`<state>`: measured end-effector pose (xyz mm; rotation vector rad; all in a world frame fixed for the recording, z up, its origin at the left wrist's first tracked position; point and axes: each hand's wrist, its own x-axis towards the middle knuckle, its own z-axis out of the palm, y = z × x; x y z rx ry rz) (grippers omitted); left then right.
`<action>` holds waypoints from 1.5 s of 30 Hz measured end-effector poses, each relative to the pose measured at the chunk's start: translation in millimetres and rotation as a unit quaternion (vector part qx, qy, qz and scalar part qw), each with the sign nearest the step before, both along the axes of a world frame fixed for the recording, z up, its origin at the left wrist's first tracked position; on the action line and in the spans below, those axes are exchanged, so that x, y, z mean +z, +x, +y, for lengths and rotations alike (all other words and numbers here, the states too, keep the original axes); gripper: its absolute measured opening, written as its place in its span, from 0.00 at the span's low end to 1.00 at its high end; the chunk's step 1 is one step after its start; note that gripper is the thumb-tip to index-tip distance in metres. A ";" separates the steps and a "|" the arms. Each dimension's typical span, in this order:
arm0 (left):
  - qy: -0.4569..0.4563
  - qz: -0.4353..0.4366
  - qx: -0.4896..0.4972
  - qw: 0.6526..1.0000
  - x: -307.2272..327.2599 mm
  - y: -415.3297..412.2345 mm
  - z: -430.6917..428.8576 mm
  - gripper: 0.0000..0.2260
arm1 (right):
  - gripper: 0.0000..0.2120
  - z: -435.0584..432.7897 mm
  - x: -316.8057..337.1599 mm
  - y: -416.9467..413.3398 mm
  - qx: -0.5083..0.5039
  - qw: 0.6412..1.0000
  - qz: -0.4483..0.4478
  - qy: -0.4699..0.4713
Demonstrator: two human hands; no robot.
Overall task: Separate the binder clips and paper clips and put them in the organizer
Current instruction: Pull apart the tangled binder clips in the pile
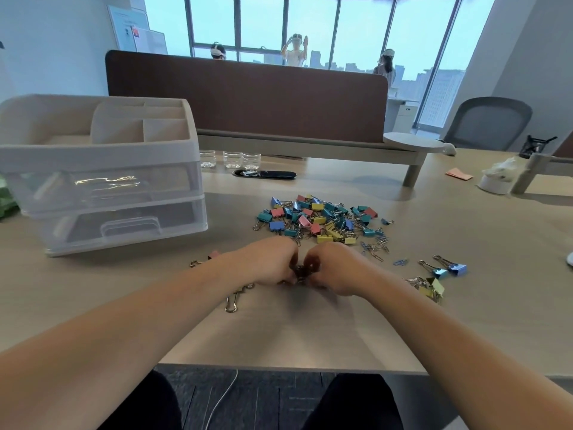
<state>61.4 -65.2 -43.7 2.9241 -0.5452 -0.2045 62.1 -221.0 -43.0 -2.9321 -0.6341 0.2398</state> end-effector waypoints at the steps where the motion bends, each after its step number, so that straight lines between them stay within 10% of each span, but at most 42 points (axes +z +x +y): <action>1: -0.011 -0.001 0.012 1.000 -1.6 -0.4 -1.3 0.11 | 0.12 0.7 -0.6 0.0 0.002 1.000 -0.002 -0.001; 20: -0.097 -0.014 0.068 0.993 -7.4 -6.0 -6.2 0.06 | 0.06 12.7 -7.3 0.2 0.042 0.993 -0.072 -0.083; 45: -0.209 -0.048 0.066 0.975 -5.7 3.2 0.9 0.05 | 0.08 2.9 6.4 8.1 -0.085 0.976 0.004 0.199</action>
